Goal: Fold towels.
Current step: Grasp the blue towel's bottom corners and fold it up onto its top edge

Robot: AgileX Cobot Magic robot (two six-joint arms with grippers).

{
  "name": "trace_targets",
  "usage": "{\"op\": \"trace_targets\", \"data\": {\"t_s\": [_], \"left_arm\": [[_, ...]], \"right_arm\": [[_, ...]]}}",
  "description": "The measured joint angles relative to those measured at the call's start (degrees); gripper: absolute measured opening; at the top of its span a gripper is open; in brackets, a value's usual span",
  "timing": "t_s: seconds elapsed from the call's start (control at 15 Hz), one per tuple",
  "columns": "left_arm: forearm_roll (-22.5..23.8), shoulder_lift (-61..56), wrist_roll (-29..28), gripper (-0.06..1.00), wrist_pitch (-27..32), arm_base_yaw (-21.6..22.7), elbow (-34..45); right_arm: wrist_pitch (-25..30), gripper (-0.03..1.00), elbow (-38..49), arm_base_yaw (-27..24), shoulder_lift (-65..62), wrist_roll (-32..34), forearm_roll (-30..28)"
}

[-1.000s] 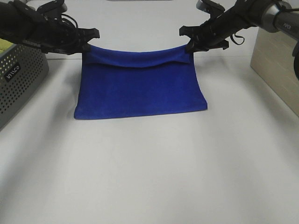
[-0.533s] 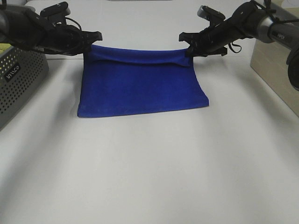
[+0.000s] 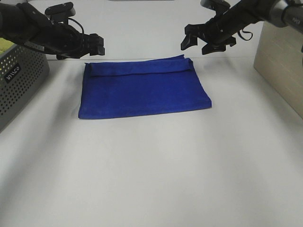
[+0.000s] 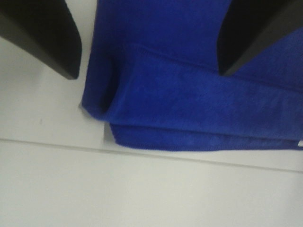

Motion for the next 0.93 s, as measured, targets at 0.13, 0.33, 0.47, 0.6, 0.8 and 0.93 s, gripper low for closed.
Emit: {"op": "trace_targets", "data": {"t_s": [0.13,0.33,0.47,0.6,0.8,0.93], "left_arm": [[2.8,-0.2,-4.0,0.76,10.0,0.8,-0.1],[9.9,-0.2,-17.9,0.76,22.7,1.6,-0.2],[13.9,-0.2,-24.4,0.76,27.1,1.6,-0.2],[14.8,-0.2,-26.2,0.76,29.7,1.6,-0.2],[15.0,-0.2,-26.5,0.74,31.5,1.6,-0.2],[15.5,-0.3,-26.6,0.71,32.5,1.1,-0.1]], "right_arm": [[8.7,0.76,-0.1,0.0,-2.7,2.9,-2.5],[19.4,0.76,-0.1,0.0,-3.2,6.4,-3.2],[20.0,0.76,0.1,0.0,-3.3,8.8,-3.3],[20.0,0.76,1.3,0.0,-3.7,9.4,-4.5],[20.0,0.76,5.3,0.0,-5.5,9.6,-5.4],[20.0,0.76,10.2,0.0,-7.6,9.2,-6.4]]}}
